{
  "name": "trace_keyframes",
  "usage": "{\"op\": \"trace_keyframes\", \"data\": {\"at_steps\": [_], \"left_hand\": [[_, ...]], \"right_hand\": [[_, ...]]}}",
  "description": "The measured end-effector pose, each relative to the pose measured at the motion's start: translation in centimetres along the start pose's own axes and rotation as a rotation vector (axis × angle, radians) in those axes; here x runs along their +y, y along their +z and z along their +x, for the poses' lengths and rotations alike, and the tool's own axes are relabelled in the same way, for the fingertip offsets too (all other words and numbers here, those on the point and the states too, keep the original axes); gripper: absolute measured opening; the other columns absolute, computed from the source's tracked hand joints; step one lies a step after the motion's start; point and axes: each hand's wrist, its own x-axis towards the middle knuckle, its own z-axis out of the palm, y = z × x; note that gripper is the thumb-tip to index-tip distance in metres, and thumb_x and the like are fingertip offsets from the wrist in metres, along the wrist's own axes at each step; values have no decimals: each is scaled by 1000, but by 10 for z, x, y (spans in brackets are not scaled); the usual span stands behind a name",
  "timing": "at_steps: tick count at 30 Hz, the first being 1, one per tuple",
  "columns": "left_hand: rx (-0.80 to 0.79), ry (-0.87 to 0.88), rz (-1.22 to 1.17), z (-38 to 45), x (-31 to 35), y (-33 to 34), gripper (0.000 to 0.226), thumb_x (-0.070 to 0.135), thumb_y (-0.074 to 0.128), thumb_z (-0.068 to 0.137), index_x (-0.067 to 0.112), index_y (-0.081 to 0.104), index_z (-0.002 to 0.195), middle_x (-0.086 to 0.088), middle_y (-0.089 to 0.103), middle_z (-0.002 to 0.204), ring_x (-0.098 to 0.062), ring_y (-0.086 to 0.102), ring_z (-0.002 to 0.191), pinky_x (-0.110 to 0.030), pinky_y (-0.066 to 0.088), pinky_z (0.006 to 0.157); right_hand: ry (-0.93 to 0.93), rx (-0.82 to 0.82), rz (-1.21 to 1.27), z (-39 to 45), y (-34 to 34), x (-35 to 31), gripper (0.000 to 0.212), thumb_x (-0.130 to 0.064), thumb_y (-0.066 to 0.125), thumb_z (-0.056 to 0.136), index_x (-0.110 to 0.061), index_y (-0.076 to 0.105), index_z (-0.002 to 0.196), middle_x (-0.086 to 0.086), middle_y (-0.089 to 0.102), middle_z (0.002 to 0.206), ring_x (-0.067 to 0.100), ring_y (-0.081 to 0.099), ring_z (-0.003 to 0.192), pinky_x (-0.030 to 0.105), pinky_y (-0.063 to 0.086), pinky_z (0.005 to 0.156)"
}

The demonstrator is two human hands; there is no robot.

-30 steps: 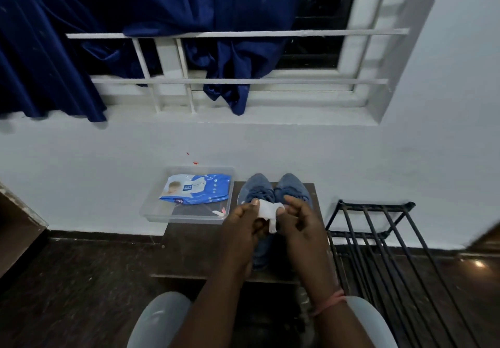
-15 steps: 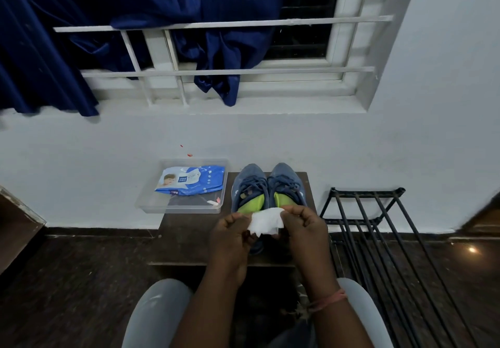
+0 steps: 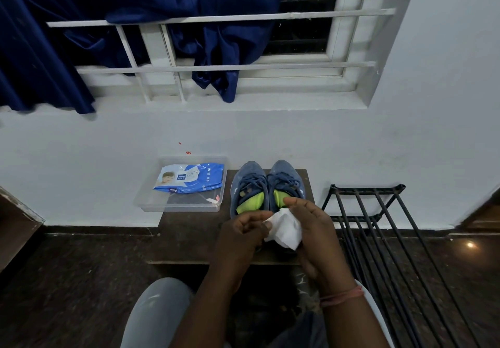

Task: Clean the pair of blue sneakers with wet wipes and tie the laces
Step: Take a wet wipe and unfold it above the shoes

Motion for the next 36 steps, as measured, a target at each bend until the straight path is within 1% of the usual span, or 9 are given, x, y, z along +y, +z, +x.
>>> {"op": "trace_keyframes", "data": {"at_steps": [6,9,12,16,18,21,26,30,36], "left_hand": [[152,-45,13,14,1,-2,7,31,74,91,26,78,94,4,78,91,-19,73,91,-36,62,77],[166,-75,-31,14,1,-1,15,35,72,93,21,77,94,-2,78,89,-27,74,91,-48,62,83],[204,-42,117,12,2,-3,20,40,70,93,22,75,96,3,77,87,-20,73,86,-42,60,81],[217,20,236,9,6,-7,23,46,65,95,24,72,94,8,73,84,-5,66,77,-28,53,70],[214,19,211,8,4,-7,27,49,64,95,24,72,91,7,73,83,-9,66,80,-30,51,70],[243,-34,161,8,-2,-7,36,53,62,95,20,75,91,1,74,89,-21,68,92,-39,55,83],[86,-360,-355,2,0,-1,43,47,61,98,8,70,117,-16,77,108,-35,74,101,-56,57,94],[63,-349,-229,1,-1,2,30,16,77,89,-1,70,113,-19,77,100,-38,74,96,-56,60,87],[94,-278,-304,-5,5,10,17,13,63,99,3,70,111,-21,77,98,-37,74,91,-49,59,84]], "right_hand": [[98,-58,82,2,-18,2,43,-30,65,90,2,67,119,25,70,116,40,68,109,45,57,89],[115,-123,-81,-1,-25,4,54,-47,58,87,1,71,107,22,75,102,34,73,95,35,59,76],[177,-319,-243,-8,-27,5,43,-36,70,85,3,72,103,25,73,102,31,70,84,32,55,71],[177,-260,-117,-9,-29,7,41,-18,73,82,10,66,111,30,70,109,36,68,90,42,56,80],[195,-247,-22,-10,-26,6,40,-15,67,89,11,62,119,30,68,116,43,66,104,52,52,93],[174,-182,12,-13,-19,3,29,-11,66,91,5,68,114,24,73,109,37,72,97,44,61,81],[-180,61,-619,-12,-21,6,20,-28,79,85,-10,76,77,3,73,68,10,67,65,29,49,58],[-404,248,-1062,-7,-15,4,22,-34,77,84,-14,67,79,-2,65,78,14,59,74,26,41,61],[-627,-6,-1160,-13,8,12,7,-22,70,88,-20,69,95,-4,64,94,11,60,84,7,36,68]]}}
